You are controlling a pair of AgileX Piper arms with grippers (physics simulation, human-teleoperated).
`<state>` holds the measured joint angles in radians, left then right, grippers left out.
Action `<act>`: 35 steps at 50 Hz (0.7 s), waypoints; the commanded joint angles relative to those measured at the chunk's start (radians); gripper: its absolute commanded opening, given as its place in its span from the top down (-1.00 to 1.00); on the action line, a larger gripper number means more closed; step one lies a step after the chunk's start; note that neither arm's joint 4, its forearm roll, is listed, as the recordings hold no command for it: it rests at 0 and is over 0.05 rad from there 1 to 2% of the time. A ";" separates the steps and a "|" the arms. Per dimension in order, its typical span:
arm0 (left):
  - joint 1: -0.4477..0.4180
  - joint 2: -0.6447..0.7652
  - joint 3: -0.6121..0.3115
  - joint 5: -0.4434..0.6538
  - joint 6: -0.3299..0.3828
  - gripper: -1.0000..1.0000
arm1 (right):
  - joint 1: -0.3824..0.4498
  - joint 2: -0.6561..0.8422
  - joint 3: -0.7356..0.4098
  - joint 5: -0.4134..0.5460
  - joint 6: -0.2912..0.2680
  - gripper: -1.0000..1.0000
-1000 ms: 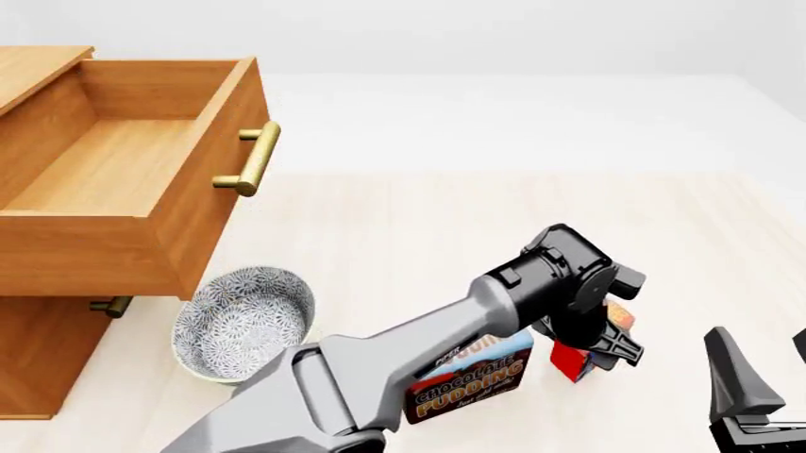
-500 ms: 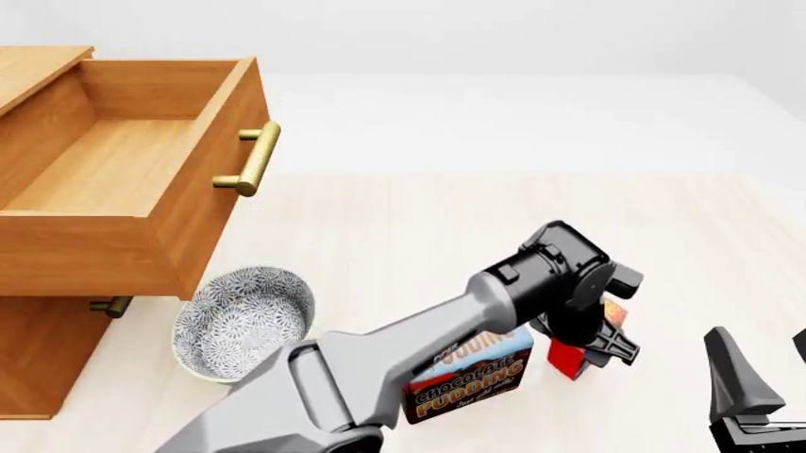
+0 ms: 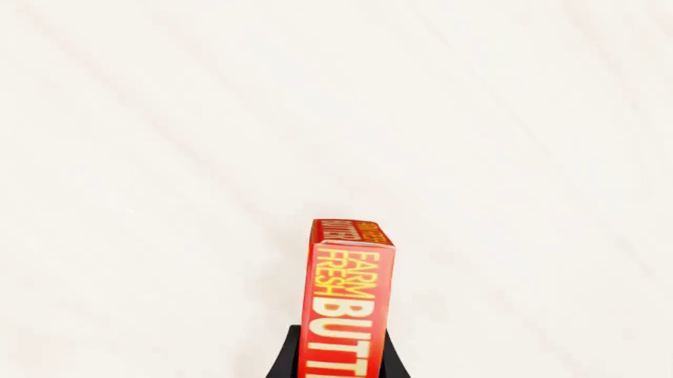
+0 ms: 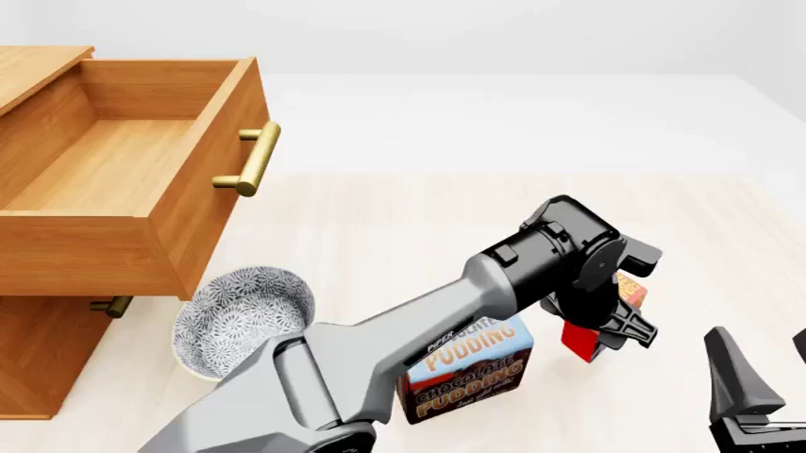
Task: Put the butter at the back in the top drawer of the cabinet and close it.
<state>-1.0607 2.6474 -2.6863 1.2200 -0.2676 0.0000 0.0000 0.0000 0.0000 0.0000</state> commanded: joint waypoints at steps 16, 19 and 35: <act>-0.002 -0.141 0.013 0.000 0.038 1.00 | 0.000 0.000 0.000 0.000 0.000 -1.00; -0.002 -0.171 0.024 0.000 0.042 1.00 | 0.000 0.000 0.000 0.000 0.000 -1.00; 0.005 -0.263 0.070 0.000 0.045 1.00 | 0.000 0.000 0.000 0.000 0.000 -1.00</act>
<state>-1.0598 2.4573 -2.6313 1.2200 -0.2410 0.0000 0.0000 0.0000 0.0000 0.0000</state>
